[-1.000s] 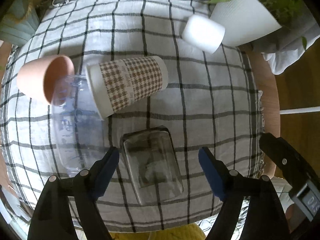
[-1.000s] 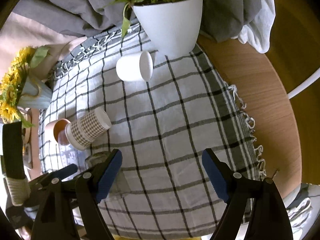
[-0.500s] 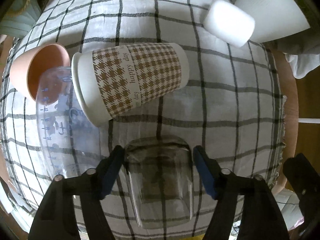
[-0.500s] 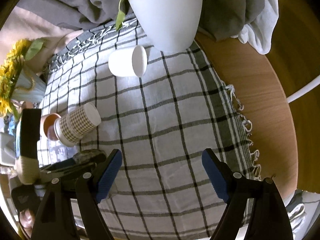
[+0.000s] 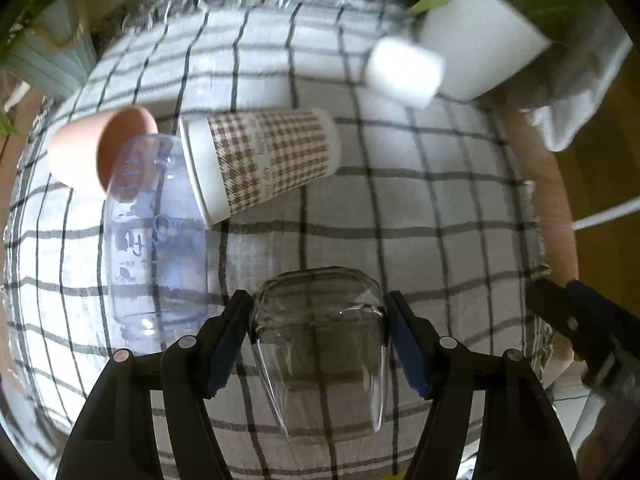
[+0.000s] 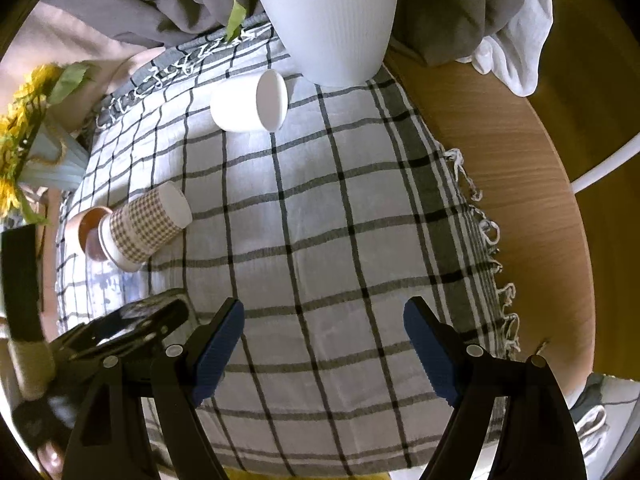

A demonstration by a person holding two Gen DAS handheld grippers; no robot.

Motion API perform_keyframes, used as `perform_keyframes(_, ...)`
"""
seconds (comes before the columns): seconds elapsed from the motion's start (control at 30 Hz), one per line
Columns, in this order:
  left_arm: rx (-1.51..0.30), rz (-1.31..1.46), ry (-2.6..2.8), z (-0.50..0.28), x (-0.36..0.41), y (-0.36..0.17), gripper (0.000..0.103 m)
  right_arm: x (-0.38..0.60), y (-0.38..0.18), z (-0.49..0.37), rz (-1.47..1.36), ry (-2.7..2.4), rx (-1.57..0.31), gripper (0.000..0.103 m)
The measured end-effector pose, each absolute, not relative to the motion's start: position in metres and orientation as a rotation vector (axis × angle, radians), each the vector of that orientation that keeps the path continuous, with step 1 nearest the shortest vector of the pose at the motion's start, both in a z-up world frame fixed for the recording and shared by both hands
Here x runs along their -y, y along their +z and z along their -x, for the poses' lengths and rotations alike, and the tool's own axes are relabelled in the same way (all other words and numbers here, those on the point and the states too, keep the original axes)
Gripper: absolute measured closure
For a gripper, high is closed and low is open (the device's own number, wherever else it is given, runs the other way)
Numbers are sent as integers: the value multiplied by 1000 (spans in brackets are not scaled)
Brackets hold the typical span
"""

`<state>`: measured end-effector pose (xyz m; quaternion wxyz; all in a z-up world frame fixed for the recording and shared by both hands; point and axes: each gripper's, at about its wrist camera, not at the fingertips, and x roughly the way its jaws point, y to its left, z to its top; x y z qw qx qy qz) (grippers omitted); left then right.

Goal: Flip cup upside down

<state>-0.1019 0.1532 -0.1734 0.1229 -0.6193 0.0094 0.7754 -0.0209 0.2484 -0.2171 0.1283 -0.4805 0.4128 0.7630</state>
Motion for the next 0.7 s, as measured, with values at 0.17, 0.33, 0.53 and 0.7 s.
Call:
perform_keyframes(0.17,-49,1646,2331,84,-157,-165,36,-238,-215,12,1378,2249,-1141,21)
perform_keyframes(0.33,-94,1514,2393,61,-162,-161,36,-226,-214,2,1356,2265,-1098,21)
perform_keyframes(0.53,-234,1443,2422,35,-171,-156,36,-211,-219,-11,1379,2271,-1025,21)
perform_keyframes(0.7,-206,1434,2379,18,-169,-154,36,-202,-232,-20,1429,2245,-1050,21)
